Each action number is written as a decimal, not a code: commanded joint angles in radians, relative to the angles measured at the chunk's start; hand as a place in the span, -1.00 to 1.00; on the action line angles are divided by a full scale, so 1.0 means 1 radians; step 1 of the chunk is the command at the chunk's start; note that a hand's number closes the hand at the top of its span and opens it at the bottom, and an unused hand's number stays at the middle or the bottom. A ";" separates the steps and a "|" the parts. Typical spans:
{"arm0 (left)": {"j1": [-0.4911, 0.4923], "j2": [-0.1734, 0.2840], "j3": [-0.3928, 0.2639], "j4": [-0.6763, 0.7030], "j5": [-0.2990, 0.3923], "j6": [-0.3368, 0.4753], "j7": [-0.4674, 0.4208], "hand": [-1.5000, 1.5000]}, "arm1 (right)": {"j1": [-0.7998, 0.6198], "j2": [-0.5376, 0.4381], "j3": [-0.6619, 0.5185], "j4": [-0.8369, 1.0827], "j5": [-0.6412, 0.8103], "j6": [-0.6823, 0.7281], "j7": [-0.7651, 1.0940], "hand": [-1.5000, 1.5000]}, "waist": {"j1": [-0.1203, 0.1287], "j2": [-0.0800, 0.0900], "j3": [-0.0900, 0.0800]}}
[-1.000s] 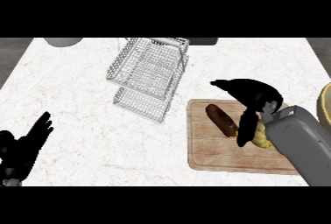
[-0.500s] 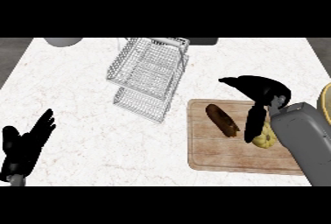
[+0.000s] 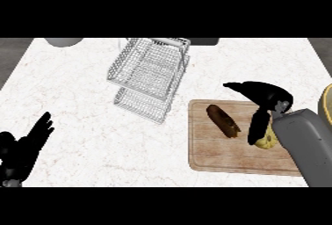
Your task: Pick the sweet potato from the cutting board and place it in the tiered basket
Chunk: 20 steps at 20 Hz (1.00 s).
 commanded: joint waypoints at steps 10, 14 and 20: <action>-0.101 -0.057 0.057 0.098 -0.077 -0.027 0.012 0.00 | 0.060 0.100 -0.006 0.024 0.170 -0.047 -0.114 -1.00 | -0.006 0.000 -0.001; -0.037 -0.088 0.058 0.044 -0.095 -0.026 0.002 0.00 | -0.024 0.096 -0.058 0.205 0.209 -0.058 -0.195 -1.00 | 0.000 0.001 0.000; -0.123 -0.087 0.074 0.060 -0.090 -0.050 0.074 0.00 | -0.012 0.194 -0.005 0.336 0.307 -0.205 -0.251 -1.00 | 0.000 0.003 0.000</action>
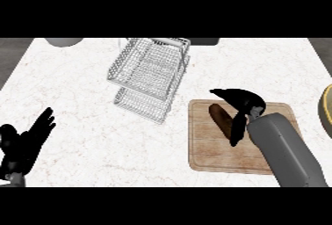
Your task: Pick the sweet potato from the cutting board and place it in the tiered basket
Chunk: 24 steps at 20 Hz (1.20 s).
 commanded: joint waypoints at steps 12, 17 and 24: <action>0.060 -0.052 0.016 -0.145 -0.040 0.000 0.082 0.00 | 0.052 0.073 0.036 0.076 0.111 -0.110 -0.200 1.00 | 0.002 -0.001 0.000; -0.004 -0.028 0.072 0.034 -0.040 -0.050 -0.031 0.00 | 0.075 0.043 -0.025 -0.051 0.085 -0.087 -0.205 1.00 | -0.010 -0.001 -0.001; 0.005 -0.043 0.051 -0.032 -0.069 -0.028 0.038 0.00 | 0.025 0.246 -0.032 -0.131 0.138 -0.193 0.083 1.00 | -0.008 -0.004 -0.002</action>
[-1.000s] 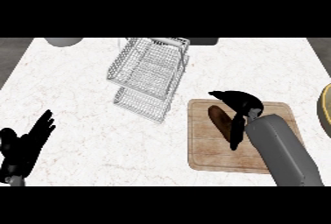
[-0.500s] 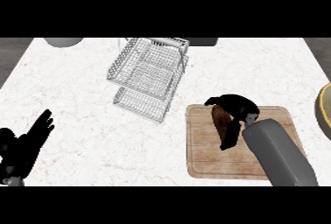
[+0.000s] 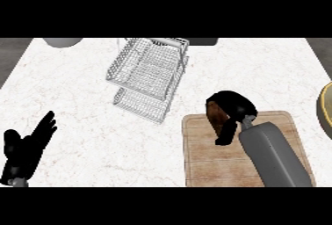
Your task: Pick the sweet potato from the cutting board and place it in the tiered basket
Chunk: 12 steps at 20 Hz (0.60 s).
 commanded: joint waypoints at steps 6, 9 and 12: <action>-0.041 0.002 -0.039 -0.001 -0.007 -0.037 0.006 0.00 | -0.152 0.160 0.101 -0.031 0.058 -0.261 0.492 1.00 | 0.114 -0.003 -0.008; -0.048 -0.004 -0.062 -0.003 -0.010 -0.054 0.014 0.00 | -0.222 0.161 0.127 -0.039 0.105 -0.332 0.641 1.00 | 0.144 -0.009 -0.009; -0.049 -0.003 -0.068 0.005 -0.014 -0.057 0.018 0.00 | -0.296 0.161 0.153 -0.059 0.155 -0.399 0.798 1.00 | 0.166 -0.016 -0.010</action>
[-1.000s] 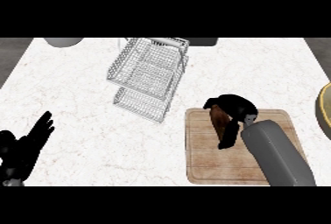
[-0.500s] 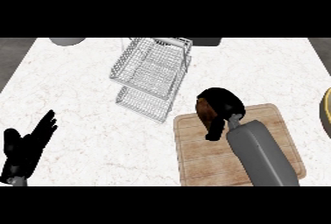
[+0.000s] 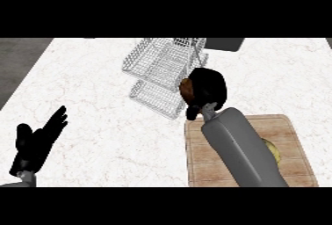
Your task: Pick the sweet potato from the cutting board and place it in the tiered basket
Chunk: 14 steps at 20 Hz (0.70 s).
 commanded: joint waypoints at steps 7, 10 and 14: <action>-0.058 -0.006 -0.043 0.012 -0.020 -0.019 0.020 0.00 | -0.327 0.018 0.109 -0.013 0.193 -0.169 0.495 1.00 | 0.069 -0.002 -0.006; -0.071 -0.013 -0.050 0.013 -0.020 -0.021 0.015 0.00 | -0.408 0.018 0.114 0.009 0.234 -0.181 0.570 1.00 | 0.085 0.004 -0.005; -0.103 -0.011 -0.054 0.028 -0.026 -0.022 0.021 0.00 | -0.503 0.018 0.096 0.048 0.254 -0.200 0.642 1.00 | 0.084 0.020 -0.004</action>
